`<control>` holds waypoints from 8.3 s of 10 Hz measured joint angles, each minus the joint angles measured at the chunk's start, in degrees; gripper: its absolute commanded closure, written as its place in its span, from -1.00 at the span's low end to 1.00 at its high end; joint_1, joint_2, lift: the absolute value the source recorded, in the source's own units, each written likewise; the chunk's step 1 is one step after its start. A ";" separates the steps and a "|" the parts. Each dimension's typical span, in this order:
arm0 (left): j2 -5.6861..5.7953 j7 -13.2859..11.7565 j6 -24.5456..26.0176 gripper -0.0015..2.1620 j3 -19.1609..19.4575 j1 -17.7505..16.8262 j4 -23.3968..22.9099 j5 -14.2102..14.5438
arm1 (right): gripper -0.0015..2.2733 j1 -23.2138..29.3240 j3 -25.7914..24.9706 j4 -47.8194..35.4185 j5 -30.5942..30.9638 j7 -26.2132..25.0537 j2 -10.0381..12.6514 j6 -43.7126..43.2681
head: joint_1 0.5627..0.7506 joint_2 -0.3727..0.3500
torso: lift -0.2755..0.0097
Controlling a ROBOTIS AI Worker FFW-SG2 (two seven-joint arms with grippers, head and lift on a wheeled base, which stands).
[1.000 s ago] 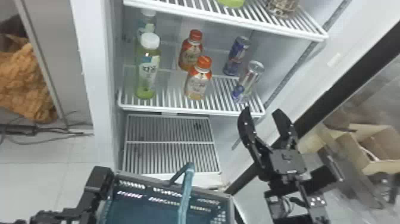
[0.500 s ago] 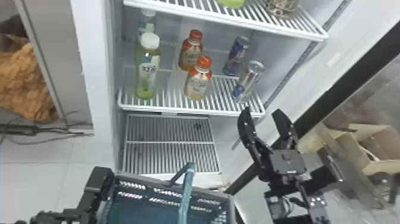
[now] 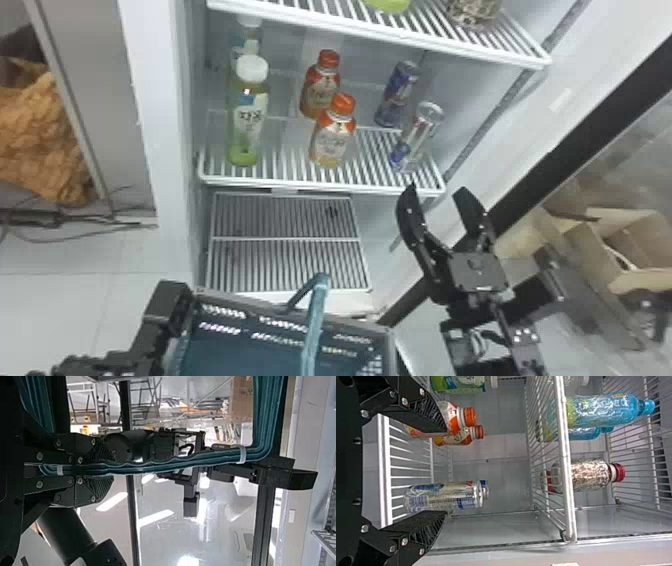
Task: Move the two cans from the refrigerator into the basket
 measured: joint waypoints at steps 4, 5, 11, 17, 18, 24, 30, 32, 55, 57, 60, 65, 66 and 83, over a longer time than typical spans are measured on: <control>-0.02 0.09 0.00 0.12 -0.08 -0.03 0.00 0.09 | -0.86 -4.63 0.05 4.59 0.12 0.41 -0.20 0.00 | 0.41 -0.94 | -0.93; -0.02 0.09 0.00 0.12 -0.11 -0.12 0.00 0.07 | -0.86 -5.99 0.10 6.00 0.38 0.50 -0.27 0.00 | 0.41 -0.94 | -0.93; 0.06 0.09 0.00 0.12 -0.38 -0.42 0.00 0.10 | -0.86 -15.69 0.43 16.34 2.00 0.46 -1.03 -2.08 | 0.41 -0.94 | -0.93; 0.24 0.09 0.00 0.12 -0.68 -0.56 0.00 0.56 | -0.86 -22.70 1.06 24.56 3.14 0.44 -2.03 -2.98 | 0.41 -0.94 | -0.93; 0.24 0.09 0.00 0.12 -0.69 -0.56 0.00 0.60 | -0.86 -23.76 1.21 25.69 3.16 0.43 -2.17 -3.11 | 0.41 -0.94 | -0.93; 0.25 0.09 0.00 0.12 -0.80 -0.55 0.00 0.67 | -0.86 -29.89 1.68 31.39 4.30 -0.89 -2.40 -4.10 | 0.41 -0.94 | -0.93; 0.24 0.16 0.00 0.12 -0.80 -0.84 0.00 0.61 | -0.34 -36.08 2.38 35.76 3.53 -1.81 -2.75 -4.92 | 0.41 -0.94 | -0.93; 0.24 0.15 0.00 0.12 -0.71 -0.84 0.00 0.61 | -0.24 -36.31 2.58 36.13 2.98 -2.02 -2.82 -4.83 | 0.41 -0.94 | -0.93; 0.25 0.09 0.00 0.12 -0.35 -0.28 0.00 1.16 | -0.21 7.37 -5.68 -24.82 -9.86 0.99 -1.28 29.72 | 0.41 -0.94 | -0.93; 0.25 0.10 0.00 0.12 -0.44 -0.35 0.00 1.15 | -0.21 10.16 -6.12 -29.03 -11.04 1.31 -1.20 37.22 | 0.41 -0.94 | -0.93; 0.29 0.09 0.00 0.12 -0.37 -0.29 0.00 0.95 | -0.21 13.35 -8.54 -36.41 -13.76 1.23 -0.85 53.63 | 0.41 -0.94 | -0.93; 0.25 0.10 0.00 0.12 -0.35 -0.16 0.00 0.95 | -0.21 13.81 -12.60 -43.92 -17.14 0.70 0.04 79.00 | 0.41 -0.94 | -0.93; 0.24 0.09 0.00 0.12 -0.34 -0.14 0.00 0.95 | -0.21 13.65 -12.73 -43.98 -18.02 0.70 0.03 82.59 | 0.41 -0.94 | -0.93; 0.25 0.12 0.00 0.12 -0.12 0.29 -0.01 1.30 | -0.89 6.02 -10.08 -28.94 -12.91 2.08 0.70 42.20 | 0.41 -0.94 | -0.93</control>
